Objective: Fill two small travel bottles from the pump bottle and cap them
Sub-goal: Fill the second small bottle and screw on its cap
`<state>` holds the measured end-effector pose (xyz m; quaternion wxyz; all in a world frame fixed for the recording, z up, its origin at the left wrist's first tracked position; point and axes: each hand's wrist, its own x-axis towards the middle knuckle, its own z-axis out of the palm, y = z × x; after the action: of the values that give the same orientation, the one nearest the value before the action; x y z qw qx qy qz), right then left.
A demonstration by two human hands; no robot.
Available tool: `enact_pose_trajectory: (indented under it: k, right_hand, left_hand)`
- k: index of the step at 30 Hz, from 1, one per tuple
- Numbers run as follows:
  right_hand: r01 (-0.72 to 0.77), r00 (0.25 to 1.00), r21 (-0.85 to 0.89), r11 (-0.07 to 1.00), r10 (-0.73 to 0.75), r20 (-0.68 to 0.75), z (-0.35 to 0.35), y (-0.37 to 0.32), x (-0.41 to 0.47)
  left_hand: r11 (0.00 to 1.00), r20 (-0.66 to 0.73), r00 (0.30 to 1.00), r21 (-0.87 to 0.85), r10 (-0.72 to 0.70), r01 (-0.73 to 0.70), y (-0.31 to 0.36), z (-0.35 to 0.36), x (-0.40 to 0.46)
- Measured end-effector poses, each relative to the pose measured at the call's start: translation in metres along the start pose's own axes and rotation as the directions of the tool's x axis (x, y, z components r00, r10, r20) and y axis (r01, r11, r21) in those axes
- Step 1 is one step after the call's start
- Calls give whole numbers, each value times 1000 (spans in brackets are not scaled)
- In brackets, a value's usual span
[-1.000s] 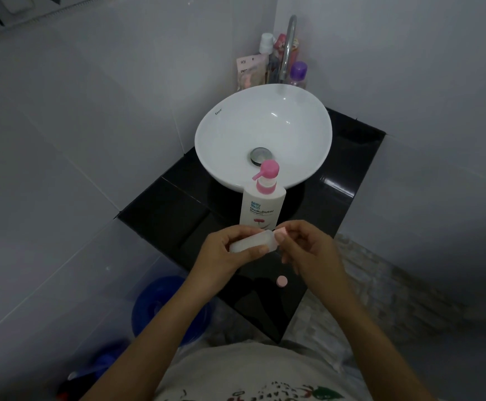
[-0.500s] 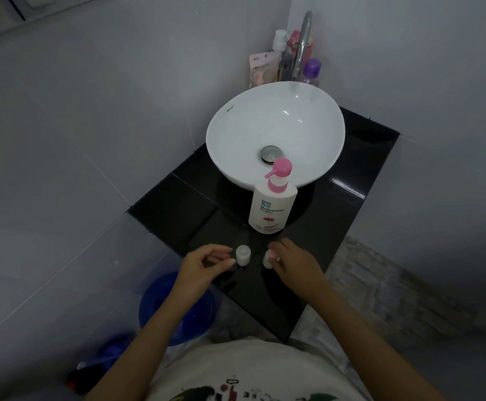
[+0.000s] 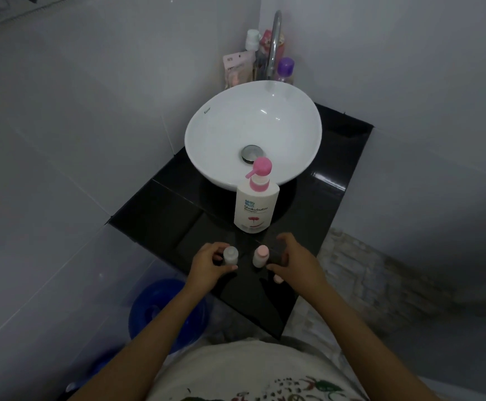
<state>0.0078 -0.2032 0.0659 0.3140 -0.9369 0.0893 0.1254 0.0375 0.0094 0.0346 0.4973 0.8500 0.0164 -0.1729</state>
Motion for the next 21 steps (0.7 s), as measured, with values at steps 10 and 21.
enact_pose_trajectory:
  k: [10,21]
  right_hand:
    - [15,983,-345,938,49,176,19,11,-14]
    - [-137,989,400,906,146,8,-38,-25,-26]
  left_hand:
    - [989,-12,998,-134,60,-61,8,-10,-5]
    - [860,-54,992,-495,114,-126,58,-50,-55]
